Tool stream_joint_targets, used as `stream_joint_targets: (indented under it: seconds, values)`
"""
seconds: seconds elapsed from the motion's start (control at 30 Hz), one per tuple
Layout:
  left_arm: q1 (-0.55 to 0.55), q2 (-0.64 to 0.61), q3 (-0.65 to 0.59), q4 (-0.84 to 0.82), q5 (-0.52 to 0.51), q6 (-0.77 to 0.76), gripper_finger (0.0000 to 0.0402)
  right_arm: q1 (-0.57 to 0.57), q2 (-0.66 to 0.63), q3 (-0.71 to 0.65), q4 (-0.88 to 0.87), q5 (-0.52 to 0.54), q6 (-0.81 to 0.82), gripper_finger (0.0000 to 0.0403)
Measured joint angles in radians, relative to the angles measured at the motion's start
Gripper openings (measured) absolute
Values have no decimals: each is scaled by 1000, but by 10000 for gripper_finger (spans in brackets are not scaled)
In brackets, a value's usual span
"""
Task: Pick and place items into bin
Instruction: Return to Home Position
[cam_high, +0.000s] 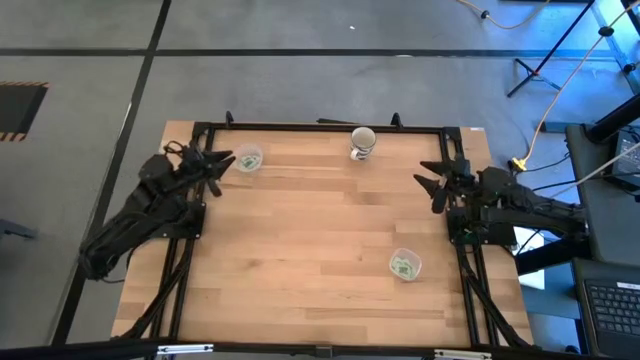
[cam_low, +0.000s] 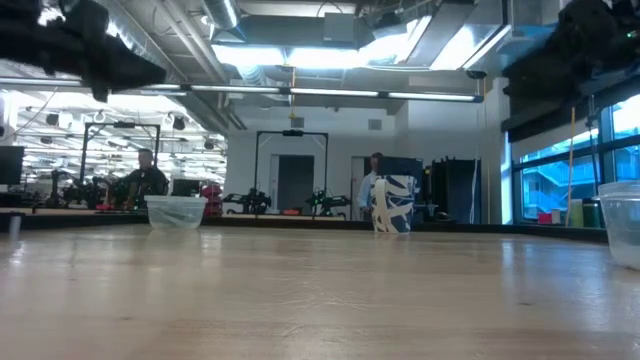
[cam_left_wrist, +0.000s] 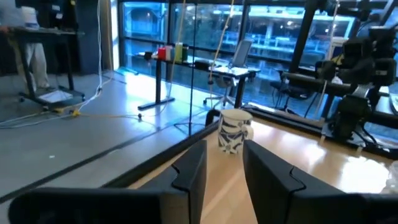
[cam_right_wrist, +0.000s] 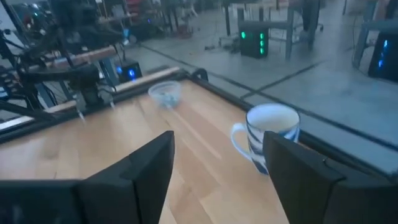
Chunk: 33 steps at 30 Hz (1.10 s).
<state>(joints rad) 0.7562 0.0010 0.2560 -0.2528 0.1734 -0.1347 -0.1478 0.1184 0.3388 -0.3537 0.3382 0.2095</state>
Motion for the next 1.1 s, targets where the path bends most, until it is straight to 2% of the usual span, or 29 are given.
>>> stream_joint_targets:
  seconds: [0.13,0.3,0.5,0.8,1.1]
  values:
    - [-2,0,-96,139,10,-4,100,0,-6,-84,125,-2,-30,247]
    - [-2,-1,-170,237,9,-10,100,0,-14,-184,252,-22,-33,247]
    - [-2,-1,-231,256,5,-20,100,0,-22,-262,351,-22,-35,247]
    - [-2,-1,-234,259,-4,-11,100,1,-22,-324,404,-29,-6,247]
    - [-2,5,-234,248,-124,-9,100,2,-26,-327,411,-29,-38,247]
